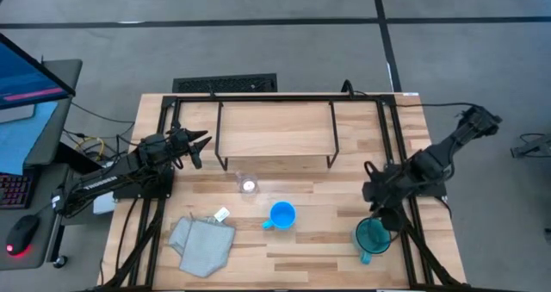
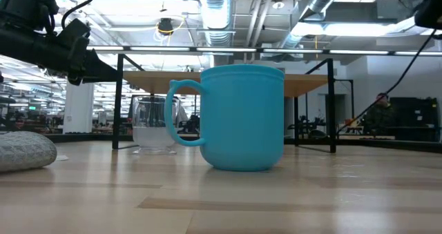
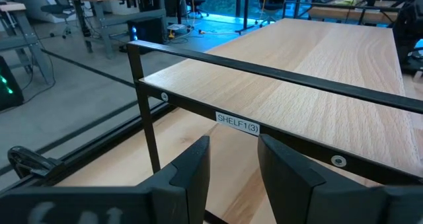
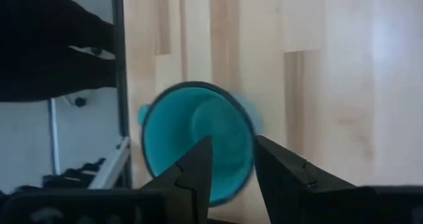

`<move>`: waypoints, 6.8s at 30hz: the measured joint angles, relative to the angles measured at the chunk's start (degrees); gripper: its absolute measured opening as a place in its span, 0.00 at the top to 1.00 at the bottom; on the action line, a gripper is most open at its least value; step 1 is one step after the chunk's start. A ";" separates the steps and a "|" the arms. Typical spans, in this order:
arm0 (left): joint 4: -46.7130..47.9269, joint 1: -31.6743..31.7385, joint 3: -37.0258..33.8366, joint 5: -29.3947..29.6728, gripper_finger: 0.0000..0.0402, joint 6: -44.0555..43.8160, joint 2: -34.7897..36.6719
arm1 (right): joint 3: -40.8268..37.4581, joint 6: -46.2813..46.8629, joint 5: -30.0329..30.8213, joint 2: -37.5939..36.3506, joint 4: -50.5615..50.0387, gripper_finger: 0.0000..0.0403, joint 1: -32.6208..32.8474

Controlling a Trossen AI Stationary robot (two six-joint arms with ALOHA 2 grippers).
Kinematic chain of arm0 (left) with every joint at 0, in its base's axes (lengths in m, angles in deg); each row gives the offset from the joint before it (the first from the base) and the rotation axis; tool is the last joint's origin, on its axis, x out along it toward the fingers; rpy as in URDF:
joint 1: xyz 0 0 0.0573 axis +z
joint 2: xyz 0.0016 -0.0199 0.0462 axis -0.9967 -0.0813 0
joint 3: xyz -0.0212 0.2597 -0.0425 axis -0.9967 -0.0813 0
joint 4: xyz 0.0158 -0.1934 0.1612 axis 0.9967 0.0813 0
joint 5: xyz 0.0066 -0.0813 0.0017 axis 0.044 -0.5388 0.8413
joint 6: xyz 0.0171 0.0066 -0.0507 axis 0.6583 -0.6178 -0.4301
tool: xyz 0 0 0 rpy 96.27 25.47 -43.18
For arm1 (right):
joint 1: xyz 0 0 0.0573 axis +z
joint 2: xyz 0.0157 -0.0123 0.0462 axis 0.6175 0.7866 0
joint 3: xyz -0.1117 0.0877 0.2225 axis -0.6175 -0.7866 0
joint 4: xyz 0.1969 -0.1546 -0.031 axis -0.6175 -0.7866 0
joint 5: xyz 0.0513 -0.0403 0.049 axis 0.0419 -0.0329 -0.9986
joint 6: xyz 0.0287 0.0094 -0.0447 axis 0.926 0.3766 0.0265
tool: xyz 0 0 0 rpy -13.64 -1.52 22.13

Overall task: Stack small to large cups/mugs on shelf
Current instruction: Put the green mug on the shelf

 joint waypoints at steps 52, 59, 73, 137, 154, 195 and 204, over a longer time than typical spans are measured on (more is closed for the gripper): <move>0.00 0.00 0.00 0.00 0.70 -0.33 -0.01 | 0.00 3.90 -7.23 7.99 7.25 0.35 1.03; -0.01 0.01 0.00 0.00 0.70 -4.21 0.00 | 0.00 3.98 -6.79 7.99 9.72 0.35 1.03; 0.00 0.02 0.00 0.00 0.70 -4.50 0.00 | 0.00 -0.52 0.55 11.56 2.01 0.35 1.00; 0.02 0.00 0.02 -0.79 0.70 -4.55 0.01 | 10.74 -14.97 -2.83 20.57 -20.87 0.92 -17.55; 0.02 0.00 0.02 -0.85 0.70 -7.77 0.01 | 35.20 -31.39 3.36 21.43 -32.06 0.92 -38.71; 0.02 0.01 0.02 -0.90 0.70 -11.62 0.01 | 78.49 -61.06 5.95 47.05 -31.56 0.92 -65.62; 0.02 0.02 0.02 -0.90 0.70 -11.61 0.01 | 78.53 -57.94 1.23 50.27 -31.48 0.92 -67.04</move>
